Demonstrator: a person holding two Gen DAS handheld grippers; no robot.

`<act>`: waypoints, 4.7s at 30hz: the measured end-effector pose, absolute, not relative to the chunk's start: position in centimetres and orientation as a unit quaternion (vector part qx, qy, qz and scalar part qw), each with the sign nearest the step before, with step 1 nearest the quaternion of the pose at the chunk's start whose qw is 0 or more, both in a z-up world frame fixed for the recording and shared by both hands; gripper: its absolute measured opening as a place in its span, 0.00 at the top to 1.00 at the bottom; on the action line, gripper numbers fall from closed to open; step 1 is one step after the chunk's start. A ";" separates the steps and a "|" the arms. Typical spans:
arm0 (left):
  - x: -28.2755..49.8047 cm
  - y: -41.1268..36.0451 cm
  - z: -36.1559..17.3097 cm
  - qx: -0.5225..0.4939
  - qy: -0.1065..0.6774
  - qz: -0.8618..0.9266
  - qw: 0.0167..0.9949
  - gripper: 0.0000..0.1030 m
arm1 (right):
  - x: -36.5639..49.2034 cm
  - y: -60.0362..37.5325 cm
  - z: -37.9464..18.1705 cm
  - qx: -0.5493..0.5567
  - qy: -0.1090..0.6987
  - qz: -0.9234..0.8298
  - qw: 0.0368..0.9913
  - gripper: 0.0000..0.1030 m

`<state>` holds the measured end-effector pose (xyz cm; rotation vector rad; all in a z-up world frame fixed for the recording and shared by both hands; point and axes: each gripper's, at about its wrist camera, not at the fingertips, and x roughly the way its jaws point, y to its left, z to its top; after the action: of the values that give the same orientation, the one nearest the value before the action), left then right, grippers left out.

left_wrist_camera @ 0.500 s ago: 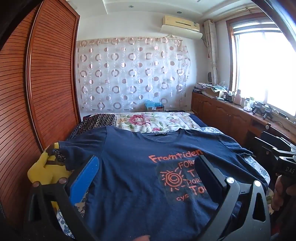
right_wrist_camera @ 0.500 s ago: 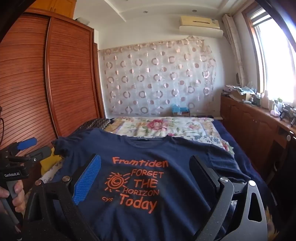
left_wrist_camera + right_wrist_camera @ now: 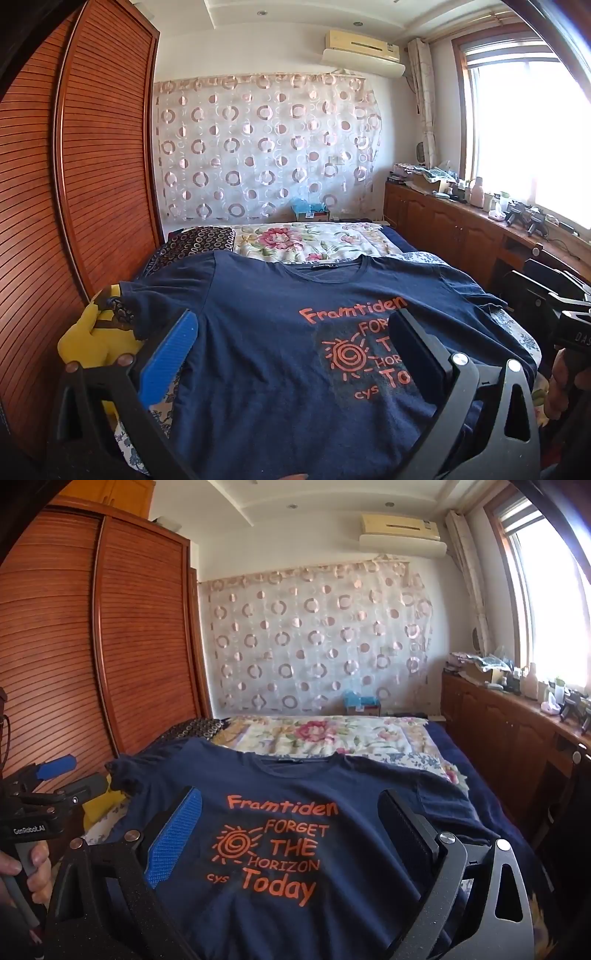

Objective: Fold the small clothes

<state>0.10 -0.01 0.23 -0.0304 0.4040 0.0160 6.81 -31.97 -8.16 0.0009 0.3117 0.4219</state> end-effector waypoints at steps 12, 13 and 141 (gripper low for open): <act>-0.2 0.1 0.2 -0.015 0.203 0.006 0.979 0.00 | 7.1 -31.9 -8.0 0.000 0.153 0.208 0.966 0.05; -0.2 0.0 0.2 -0.014 0.203 0.007 0.979 0.00 | 7.1 -31.9 -8.0 0.000 0.153 0.208 0.966 0.05; 15.0 24.0 -7.3 -0.101 0.389 0.062 0.913 0.78 | 14.2 -20.8 -18.1 -0.082 0.252 0.325 0.908 0.11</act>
<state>14.98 23.96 -7.27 -0.2083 0.8016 0.1280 14.16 -20.78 -18.11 -0.1690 0.5199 0.6698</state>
